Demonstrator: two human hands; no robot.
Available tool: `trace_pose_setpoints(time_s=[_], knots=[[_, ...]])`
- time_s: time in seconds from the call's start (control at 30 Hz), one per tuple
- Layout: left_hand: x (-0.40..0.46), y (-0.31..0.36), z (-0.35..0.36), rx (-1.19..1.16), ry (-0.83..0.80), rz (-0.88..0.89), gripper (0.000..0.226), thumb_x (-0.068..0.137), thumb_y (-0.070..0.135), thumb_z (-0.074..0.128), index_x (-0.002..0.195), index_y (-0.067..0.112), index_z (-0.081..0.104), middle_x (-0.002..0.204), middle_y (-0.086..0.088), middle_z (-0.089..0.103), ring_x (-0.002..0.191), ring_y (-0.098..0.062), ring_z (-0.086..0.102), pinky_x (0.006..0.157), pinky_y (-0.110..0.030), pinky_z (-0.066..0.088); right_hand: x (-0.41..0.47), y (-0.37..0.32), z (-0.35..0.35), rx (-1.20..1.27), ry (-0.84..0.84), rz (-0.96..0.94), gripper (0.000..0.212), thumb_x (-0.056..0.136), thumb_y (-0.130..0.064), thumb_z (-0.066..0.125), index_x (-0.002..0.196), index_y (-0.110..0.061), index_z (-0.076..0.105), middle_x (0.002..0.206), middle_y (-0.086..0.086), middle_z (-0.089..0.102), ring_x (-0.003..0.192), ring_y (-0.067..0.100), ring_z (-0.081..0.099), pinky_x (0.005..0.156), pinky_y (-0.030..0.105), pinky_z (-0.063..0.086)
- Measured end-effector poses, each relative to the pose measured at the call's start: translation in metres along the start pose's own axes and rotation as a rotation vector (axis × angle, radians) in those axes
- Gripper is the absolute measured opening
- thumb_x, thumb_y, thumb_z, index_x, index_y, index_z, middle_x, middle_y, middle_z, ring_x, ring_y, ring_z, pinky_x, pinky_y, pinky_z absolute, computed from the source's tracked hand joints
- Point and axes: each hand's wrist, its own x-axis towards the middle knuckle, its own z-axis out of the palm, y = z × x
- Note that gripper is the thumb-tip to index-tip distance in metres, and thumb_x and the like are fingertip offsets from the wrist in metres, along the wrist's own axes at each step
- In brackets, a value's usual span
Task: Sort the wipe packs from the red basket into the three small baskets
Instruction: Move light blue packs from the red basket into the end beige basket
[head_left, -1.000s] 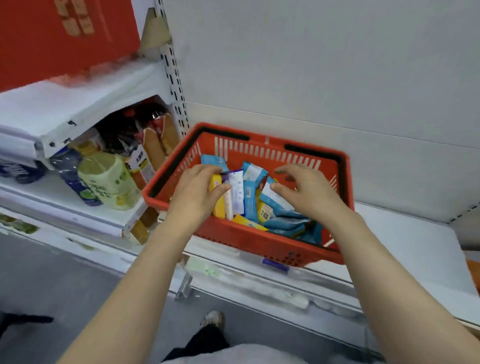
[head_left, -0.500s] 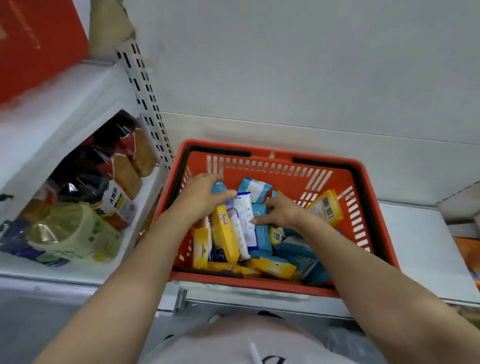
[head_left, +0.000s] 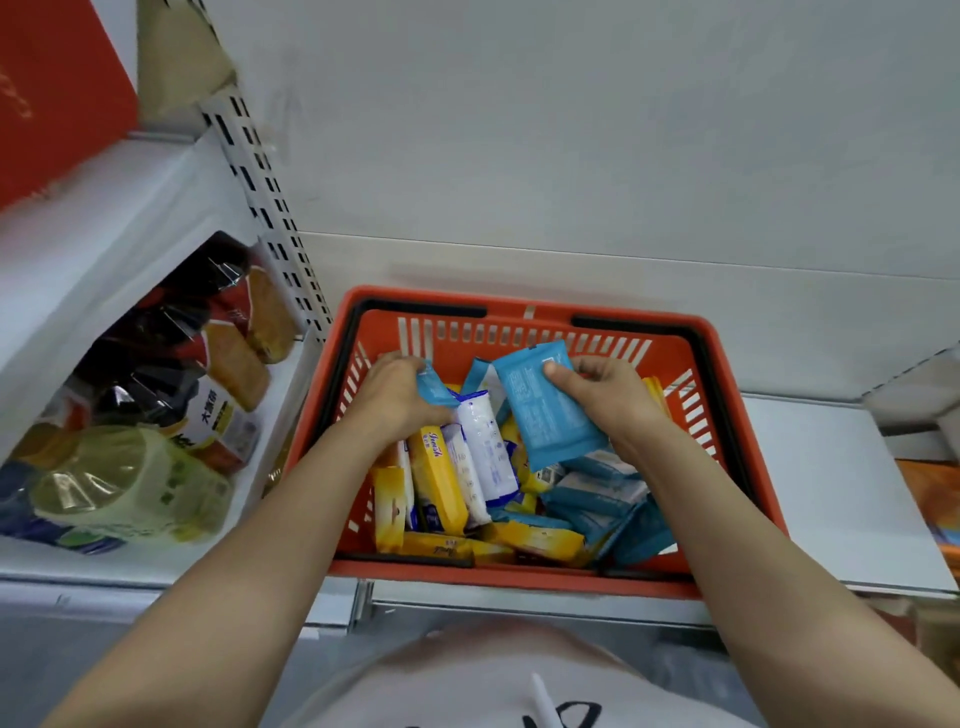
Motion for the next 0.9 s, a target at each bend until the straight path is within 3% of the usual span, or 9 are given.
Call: trace_pose_setpoints(time_s=[0.13,0.23,0.3,0.4,0.47,0.6,0.73,0.83,0.9], knots=[[-0.008,0.004,-0.009,-0.135,0.175,0.061,0.030,0.084,0.035,0.072,0.112,0.022,0.071,0.099,-0.002,0.072,0.085,-0.016,0.063,0.068,-0.028,0.047,-0.009,-0.008,0.006,0.062,-0.082,0.038,0.034,0.075,-0.031,0.085,0.102,-0.014,0.071,0.092,0.003,0.077,0.083,0.019,0.075,0.070,0.037,0.061],[-0.014,0.011,-0.023,-0.484,0.278,0.061,0.016,0.090,0.041,0.065,0.092,0.026,0.071,0.075,-0.002,0.072,0.071,-0.029,0.069,0.065,-0.044,0.059,-0.014,-0.018,0.010,0.218,-0.102,0.066,0.044,0.075,-0.026,0.085,0.109,-0.005,0.068,0.098,0.012,0.076,0.090,0.026,0.074,0.080,0.044,0.060],[-0.020,0.016,-0.032,-0.782,0.274,-0.008,0.015,0.089,0.040,0.067,0.083,0.026,0.070,0.075,-0.001,0.074,0.076,-0.037,0.072,0.070,-0.051,0.059,-0.020,-0.026,0.012,0.344,-0.126,0.086,0.039,0.080,-0.024,0.080,0.111,-0.004,0.066,0.099,0.015,0.075,0.089,0.028,0.074,0.074,0.043,0.061],[-0.027,0.014,-0.037,-1.063,0.178,-0.081,0.018,0.086,0.044,0.070,0.086,0.026,0.071,0.076,0.005,0.076,0.075,-0.026,0.070,0.071,-0.046,0.053,-0.028,-0.032,0.015,0.502,-0.147,0.129,0.033,0.086,-0.020,0.070,0.115,-0.008,0.062,0.102,0.016,0.074,0.092,0.029,0.073,0.075,0.045,0.060],[-0.030,0.011,-0.038,-1.097,0.148,-0.071,0.020,0.086,0.046,0.071,0.090,0.026,0.071,0.080,0.006,0.076,0.072,-0.017,0.070,0.070,-0.044,0.052,-0.033,-0.032,0.019,0.512,-0.169,0.153,0.038,0.084,-0.021,0.067,0.120,-0.011,0.059,0.109,0.018,0.073,0.099,0.032,0.072,0.081,0.048,0.058],[-0.040,0.005,-0.039,-1.113,0.114,-0.022,0.022,0.081,0.045,0.075,0.093,0.027,0.073,0.087,0.000,0.077,0.078,-0.023,0.073,0.071,-0.048,0.054,-0.048,-0.034,0.034,0.445,-0.156,0.165,0.044,0.076,-0.030,0.075,0.114,-0.010,0.065,0.097,0.016,0.073,0.082,0.028,0.072,0.068,0.042,0.059],[-0.044,0.001,-0.036,-1.137,0.098,0.010,0.016,0.083,0.034,0.077,0.094,0.024,0.072,0.086,-0.001,0.077,0.076,-0.023,0.074,0.067,-0.045,0.059,-0.062,-0.037,0.044,0.435,-0.200,0.073,0.059,0.069,-0.045,0.085,0.113,-0.009,0.072,0.110,0.015,0.070,0.103,0.027,0.067,0.082,0.044,0.057],[-0.047,0.004,-0.033,-1.217,0.096,0.030,0.011,0.084,0.025,0.076,0.093,0.022,0.070,0.079,0.001,0.076,0.065,-0.015,0.072,0.048,-0.026,0.052,-0.073,-0.029,0.044,0.490,-0.124,-0.025,0.027,0.082,-0.015,0.077,0.105,-0.006,0.066,0.096,0.009,0.072,0.087,0.019,0.071,0.070,0.031,0.057],[-0.052,0.006,-0.030,-1.248,0.098,0.037,0.012,0.085,0.022,0.076,0.095,0.022,0.069,0.081,0.003,0.076,0.069,-0.013,0.073,0.048,-0.021,0.051,-0.084,-0.025,0.039,0.510,-0.015,-0.076,0.036,0.079,0.005,0.074,0.107,-0.010,0.058,0.095,0.012,0.072,0.081,0.022,0.073,0.065,0.031,0.059]])
